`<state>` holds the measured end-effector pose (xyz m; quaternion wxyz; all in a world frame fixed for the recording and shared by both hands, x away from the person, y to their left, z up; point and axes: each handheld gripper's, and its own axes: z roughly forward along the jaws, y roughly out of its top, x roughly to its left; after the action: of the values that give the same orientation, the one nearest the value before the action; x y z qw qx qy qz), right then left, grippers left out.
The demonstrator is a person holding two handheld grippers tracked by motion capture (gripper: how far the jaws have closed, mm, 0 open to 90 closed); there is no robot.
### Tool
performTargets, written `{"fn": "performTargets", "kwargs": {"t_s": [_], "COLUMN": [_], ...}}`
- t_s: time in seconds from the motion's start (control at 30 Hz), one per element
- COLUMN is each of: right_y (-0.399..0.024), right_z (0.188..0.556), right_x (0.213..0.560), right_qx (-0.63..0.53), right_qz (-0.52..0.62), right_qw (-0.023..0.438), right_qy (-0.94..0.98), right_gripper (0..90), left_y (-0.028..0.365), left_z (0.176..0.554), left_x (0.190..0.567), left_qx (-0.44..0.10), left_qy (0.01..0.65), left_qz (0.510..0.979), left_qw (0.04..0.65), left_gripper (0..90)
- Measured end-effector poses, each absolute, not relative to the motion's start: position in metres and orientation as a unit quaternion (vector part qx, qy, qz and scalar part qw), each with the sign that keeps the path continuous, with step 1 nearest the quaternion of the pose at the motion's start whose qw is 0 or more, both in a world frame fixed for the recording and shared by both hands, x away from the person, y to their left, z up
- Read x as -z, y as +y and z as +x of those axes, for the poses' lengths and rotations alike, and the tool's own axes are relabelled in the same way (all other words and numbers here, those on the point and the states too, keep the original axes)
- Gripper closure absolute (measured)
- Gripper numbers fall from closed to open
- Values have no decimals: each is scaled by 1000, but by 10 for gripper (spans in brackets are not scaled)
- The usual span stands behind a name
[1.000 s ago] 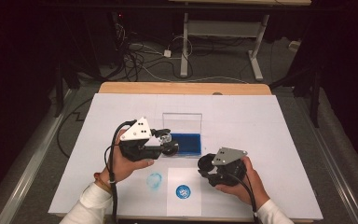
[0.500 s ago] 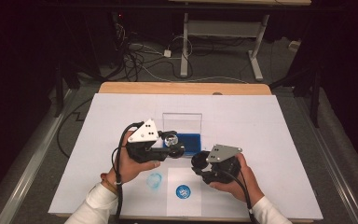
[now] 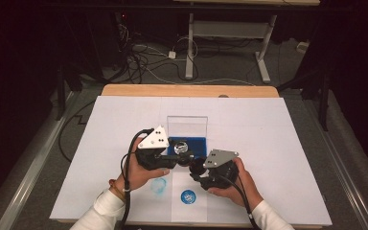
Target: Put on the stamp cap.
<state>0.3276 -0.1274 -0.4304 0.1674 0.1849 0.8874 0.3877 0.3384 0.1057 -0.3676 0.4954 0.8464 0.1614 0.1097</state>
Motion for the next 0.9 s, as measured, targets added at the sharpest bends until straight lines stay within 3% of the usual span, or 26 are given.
{"fn": "performTargets", "kwargs": {"t_s": [0.9], "right_y": [-117], "right_z": [327], "right_x": [430], "right_qx": [-426], "right_qz": [192], "right_qw": [142], "right_qy": [872], "right_gripper": [387], "left_y": [88], "left_z": [335], "left_x": [386], "left_qx": [-95], "left_qy": [149], "left_qz": [851], "left_qw": [494], "left_gripper": [541]}}
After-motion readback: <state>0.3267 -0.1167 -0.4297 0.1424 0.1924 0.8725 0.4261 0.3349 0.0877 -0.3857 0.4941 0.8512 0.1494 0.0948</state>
